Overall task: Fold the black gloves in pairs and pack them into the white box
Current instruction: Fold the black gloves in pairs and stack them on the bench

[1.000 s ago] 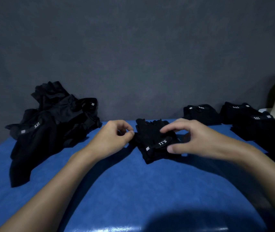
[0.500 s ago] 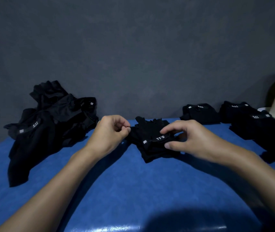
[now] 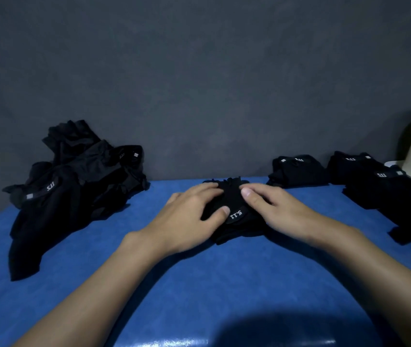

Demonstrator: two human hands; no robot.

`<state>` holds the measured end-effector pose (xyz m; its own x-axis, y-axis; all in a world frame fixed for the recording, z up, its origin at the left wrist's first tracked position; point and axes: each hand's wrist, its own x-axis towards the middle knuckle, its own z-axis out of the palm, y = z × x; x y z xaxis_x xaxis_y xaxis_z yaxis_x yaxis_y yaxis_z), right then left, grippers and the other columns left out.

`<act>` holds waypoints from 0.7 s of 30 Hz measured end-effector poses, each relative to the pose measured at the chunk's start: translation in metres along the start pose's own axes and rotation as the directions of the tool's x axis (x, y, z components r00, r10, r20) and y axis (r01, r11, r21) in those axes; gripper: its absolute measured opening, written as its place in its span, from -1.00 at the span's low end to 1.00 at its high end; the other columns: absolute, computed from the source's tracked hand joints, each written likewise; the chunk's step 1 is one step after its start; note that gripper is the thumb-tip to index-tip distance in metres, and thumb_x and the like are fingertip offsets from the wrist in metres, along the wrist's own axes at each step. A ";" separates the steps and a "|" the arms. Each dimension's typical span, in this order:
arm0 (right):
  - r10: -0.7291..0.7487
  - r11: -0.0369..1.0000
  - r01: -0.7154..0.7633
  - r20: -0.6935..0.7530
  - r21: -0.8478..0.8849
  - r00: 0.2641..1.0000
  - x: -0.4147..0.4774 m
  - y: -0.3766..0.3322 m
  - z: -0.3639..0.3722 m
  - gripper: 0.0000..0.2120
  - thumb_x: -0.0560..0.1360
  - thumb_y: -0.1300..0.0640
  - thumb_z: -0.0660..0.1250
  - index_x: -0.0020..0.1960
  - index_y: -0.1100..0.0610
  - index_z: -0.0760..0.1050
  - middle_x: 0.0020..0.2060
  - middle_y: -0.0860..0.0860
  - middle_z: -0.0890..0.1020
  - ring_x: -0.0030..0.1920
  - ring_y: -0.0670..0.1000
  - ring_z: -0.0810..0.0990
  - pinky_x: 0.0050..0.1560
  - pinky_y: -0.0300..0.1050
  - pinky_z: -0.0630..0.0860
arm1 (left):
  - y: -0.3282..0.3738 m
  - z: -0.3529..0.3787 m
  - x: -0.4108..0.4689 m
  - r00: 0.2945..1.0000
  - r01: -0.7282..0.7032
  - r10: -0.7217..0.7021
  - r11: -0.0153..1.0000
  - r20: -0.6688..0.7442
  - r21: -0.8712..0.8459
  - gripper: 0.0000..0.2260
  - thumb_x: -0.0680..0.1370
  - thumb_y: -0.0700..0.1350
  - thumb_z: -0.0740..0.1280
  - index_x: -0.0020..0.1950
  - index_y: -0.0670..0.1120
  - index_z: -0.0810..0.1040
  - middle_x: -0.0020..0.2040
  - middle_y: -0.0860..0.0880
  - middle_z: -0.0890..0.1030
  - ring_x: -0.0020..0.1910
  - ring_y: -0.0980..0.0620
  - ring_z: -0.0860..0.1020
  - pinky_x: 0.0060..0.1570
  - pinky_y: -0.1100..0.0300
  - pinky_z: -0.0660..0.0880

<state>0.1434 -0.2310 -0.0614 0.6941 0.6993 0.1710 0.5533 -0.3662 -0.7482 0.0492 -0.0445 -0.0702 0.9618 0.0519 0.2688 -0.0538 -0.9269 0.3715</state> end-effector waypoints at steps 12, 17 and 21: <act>0.093 0.900 -0.032 0.121 -0.436 0.988 0.005 0.011 0.006 -0.47 0.63 -0.16 0.01 0.54 0.02 0.19 0.56 -0.07 0.12 0.55 -0.13 -0.02 0.53 -0.16 -0.07 | -0.004 0.010 -0.003 0.993 0.059 -0.079 0.977 0.092 0.207 -0.35 0.60 0.32 0.01 0.62 0.04 0.07 0.63 0.09 0.07 0.59 0.17 -0.02 0.53 0.06 0.01; 0.168 0.859 -0.053 0.182 -0.509 0.969 0.008 0.009 0.004 -0.42 0.64 -0.15 0.01 0.59 0.03 0.00 0.58 -0.09 -0.07 0.55 -0.14 -0.16 0.53 -0.16 -0.17 | -0.007 0.006 -0.005 0.987 0.068 -0.105 0.957 0.118 0.283 -0.26 0.55 0.40 -0.05 0.62 0.02 0.09 0.63 0.09 0.05 0.60 0.14 -0.09 0.54 0.00 -0.03; 0.186 0.854 -0.065 0.187 -0.517 0.965 0.010 0.008 0.004 -0.40 0.64 -0.14 0.03 0.59 0.04 -0.02 0.58 -0.09 -0.10 0.55 -0.13 -0.17 0.53 -0.15 -0.17 | -0.008 0.007 -0.004 0.991 0.060 -0.094 0.948 0.095 0.311 -0.14 0.45 0.47 -0.18 0.61 -0.02 0.10 0.63 0.08 0.05 0.60 0.12 -0.11 0.55 -0.06 -0.06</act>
<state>0.1527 -0.2244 -0.0680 0.6867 0.7208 -0.0941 0.6651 -0.6753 -0.3187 0.0479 -0.0398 -0.0802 0.9837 0.1034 0.1471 0.0904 -0.9916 0.0921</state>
